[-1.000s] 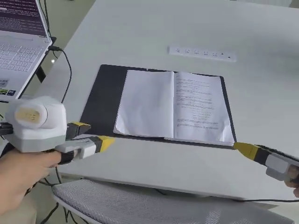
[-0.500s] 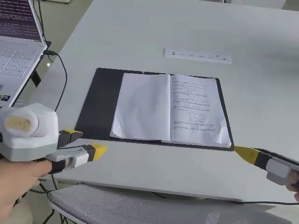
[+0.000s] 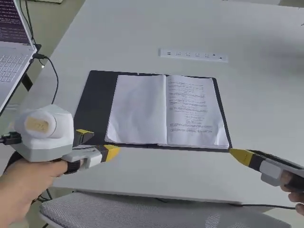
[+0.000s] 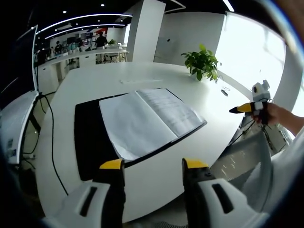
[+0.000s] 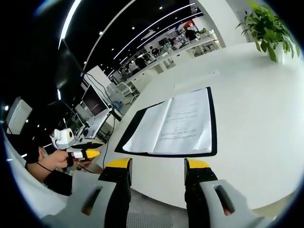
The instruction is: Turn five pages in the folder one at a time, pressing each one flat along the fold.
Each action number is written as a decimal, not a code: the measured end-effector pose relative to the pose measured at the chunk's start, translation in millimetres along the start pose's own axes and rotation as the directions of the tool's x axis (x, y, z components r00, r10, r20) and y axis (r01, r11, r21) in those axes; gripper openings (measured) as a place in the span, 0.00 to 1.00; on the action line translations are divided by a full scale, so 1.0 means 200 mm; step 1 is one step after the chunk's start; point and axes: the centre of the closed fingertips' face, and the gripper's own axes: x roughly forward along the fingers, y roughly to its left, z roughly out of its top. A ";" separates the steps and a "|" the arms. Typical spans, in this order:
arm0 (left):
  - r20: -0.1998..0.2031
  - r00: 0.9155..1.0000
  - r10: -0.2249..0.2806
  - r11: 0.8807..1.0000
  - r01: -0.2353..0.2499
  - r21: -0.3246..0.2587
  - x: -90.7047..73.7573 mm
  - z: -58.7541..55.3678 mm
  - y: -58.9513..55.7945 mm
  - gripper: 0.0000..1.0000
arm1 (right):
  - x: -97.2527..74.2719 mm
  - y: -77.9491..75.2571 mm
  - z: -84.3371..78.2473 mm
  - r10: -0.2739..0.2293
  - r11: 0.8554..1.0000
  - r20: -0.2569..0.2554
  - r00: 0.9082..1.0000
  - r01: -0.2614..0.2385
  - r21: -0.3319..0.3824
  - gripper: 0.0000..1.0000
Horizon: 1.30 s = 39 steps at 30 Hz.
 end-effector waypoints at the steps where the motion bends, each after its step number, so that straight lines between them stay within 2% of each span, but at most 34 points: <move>1: 0.018 1.000 -0.008 1.000 0.008 0.008 0.04 0.02 -0.02 0.48 | 0.01 -0.01 0.00 0.000 1.000 0.003 1.000 0.000 0.006 0.42; 6: 0.057 0.997 -0.049 0.999 0.049 0.005 0.23 0.12 -0.11 0.47 | 0.03 -0.05 -0.02 -0.007 0.999 0.022 1.000 0.007 0.036 0.42; 9: 0.074 0.994 -0.076 0.997 0.074 0.026 0.36 0.17 -0.19 0.47 | 0.04 -0.07 -0.03 -0.013 0.998 0.027 1.000 0.011 0.065 0.42; 14: 0.067 0.993 -0.102 0.995 0.101 0.019 0.58 0.20 -0.28 0.47 | 0.07 -0.08 -0.04 -0.011 0.997 0.024 1.000 0.009 0.077 0.42; 15: 0.065 0.993 -0.103 0.995 0.102 0.019 0.59 0.20 -0.28 0.47 | 0.08 -0.09 -0.04 -0.011 0.997 0.026 1.000 0.009 0.082 0.42; 18: 0.064 0.992 -0.109 0.993 0.106 0.049 0.70 0.22 -0.36 0.46 | 0.10 -0.12 -0.04 -0.011 0.995 0.030 0.999 0.008 0.102 0.41; 21: 0.074 0.991 -0.115 0.991 0.109 0.082 0.81 0.24 -0.40 0.47 | 0.11 -0.14 -0.04 -0.012 0.993 0.044 0.999 0.007 0.116 0.41; 22: 0.078 0.990 -0.118 0.989 0.109 0.104 0.85 0.24 -0.42 0.47 | 0.11 -0.14 -0.04 -0.011 0.992 0.042 0.999 0.006 0.125 0.41; 24: 0.067 0.991 -0.120 0.988 0.112 0.108 0.89 0.24 -0.45 0.49 | 0.12 -0.15 -0.04 -0.012 0.991 0.045 0.999 0.006 0.134 0.41; 26: 0.063 0.990 -0.123 0.983 0.113 0.142 0.95 0.23 -0.48 0.51 | 0.12 -0.14 -0.04 -0.010 0.990 0.044 0.999 0.003 0.141 0.41; 27: 0.061 0.990 -0.125 0.977 0.112 0.179 0.97 0.23 -0.50 0.51 | 0.12 -0.15 -0.05 -0.011 0.989 0.045 0.999 0.005 0.145 0.41; 34: 0.059 0.990 -0.126 0.968 0.110 0.224 1.12 0.22 -0.60 0.55 | 0.12 -0.15 -0.06 -0.001 0.986 0.043 0.999 -0.006 0.167 0.41; 39: 0.057 0.992 -0.112 0.966 0.095 0.242 1.21 0.21 -0.65 0.57 | 0.13 -0.16 -0.04 -0.006 0.985 0.059 0.998 -0.004 0.174 0.41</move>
